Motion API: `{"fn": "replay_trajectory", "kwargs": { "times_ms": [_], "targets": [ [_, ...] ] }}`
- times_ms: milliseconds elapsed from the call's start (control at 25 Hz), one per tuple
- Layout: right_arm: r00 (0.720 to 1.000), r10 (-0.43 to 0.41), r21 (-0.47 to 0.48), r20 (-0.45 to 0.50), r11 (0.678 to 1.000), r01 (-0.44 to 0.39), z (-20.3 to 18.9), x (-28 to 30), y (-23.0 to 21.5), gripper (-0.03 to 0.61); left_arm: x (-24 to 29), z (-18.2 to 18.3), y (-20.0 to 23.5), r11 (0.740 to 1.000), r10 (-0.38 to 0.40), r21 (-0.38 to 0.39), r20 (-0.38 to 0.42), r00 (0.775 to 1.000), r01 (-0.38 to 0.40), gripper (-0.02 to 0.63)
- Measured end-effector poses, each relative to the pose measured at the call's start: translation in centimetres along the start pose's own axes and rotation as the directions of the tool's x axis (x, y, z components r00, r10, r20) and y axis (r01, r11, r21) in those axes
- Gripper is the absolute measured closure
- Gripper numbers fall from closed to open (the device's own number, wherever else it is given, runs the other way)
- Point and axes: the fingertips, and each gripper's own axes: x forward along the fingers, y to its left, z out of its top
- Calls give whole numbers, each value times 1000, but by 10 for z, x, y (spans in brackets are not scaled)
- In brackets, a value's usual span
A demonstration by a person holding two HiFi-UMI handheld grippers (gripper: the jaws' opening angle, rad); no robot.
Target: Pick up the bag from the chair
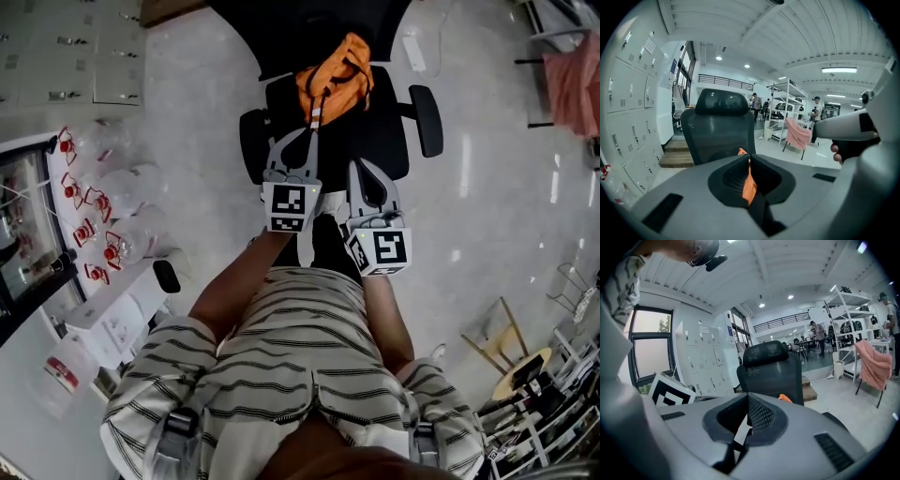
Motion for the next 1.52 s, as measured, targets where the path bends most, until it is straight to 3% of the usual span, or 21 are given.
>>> {"fn": "replay_trajectory", "kwargs": {
  "times_ms": [600, 880, 1520],
  "targets": [
    [999, -13, 33, -45, 999, 15, -23, 9, -9, 560, 45, -37, 24, 998, 10, -62, -80, 997, -15, 583],
    [998, -14, 45, -64, 999, 17, -32, 11, -12, 560, 64, -53, 29, 998, 24, -52, -115, 993, -30, 512],
    [995, -32, 79, -90, 996, 39, -49, 10, -16, 560, 107, -85, 42, 999, 38, -12, -176, 984, -40, 439]
  ]
}}
